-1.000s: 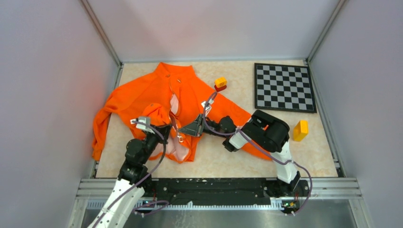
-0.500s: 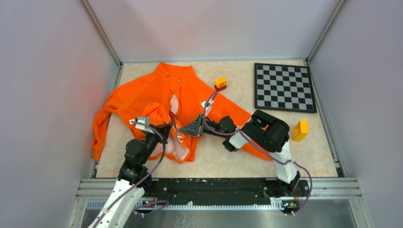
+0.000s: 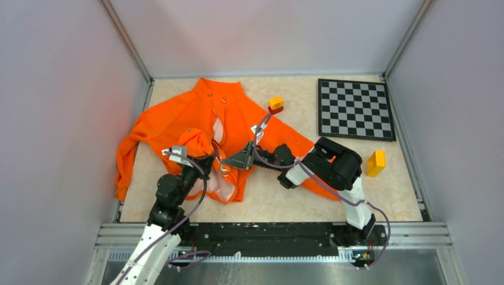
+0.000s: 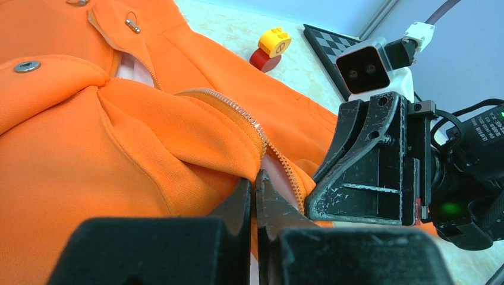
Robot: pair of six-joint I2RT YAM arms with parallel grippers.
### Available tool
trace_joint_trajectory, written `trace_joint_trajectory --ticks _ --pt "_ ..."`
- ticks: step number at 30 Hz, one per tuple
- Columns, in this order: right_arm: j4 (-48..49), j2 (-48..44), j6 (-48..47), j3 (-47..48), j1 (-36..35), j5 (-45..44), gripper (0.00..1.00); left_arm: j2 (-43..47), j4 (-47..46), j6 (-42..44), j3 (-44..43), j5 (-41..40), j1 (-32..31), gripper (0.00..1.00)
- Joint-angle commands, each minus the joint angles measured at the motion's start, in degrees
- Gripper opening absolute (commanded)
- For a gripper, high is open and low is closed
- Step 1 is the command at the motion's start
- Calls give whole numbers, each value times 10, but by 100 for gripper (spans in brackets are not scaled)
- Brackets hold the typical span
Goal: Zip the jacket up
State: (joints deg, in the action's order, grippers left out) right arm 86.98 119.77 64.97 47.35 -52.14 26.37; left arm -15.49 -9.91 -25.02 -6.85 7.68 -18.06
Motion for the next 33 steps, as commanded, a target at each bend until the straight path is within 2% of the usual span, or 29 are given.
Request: trace_joint_trajectory --ticks 1,24,33 --pt "119 -17 -8 17 -7 -4 0 10 -44 -5 2 18 -1 0" --pt "120 -11 -5 28 -3 -1 0 31 -32 -18 8 16 -1 0" --pt "120 -25 -24 14 -5 15 0 30 -10 -4 -23 -4 -1 0"
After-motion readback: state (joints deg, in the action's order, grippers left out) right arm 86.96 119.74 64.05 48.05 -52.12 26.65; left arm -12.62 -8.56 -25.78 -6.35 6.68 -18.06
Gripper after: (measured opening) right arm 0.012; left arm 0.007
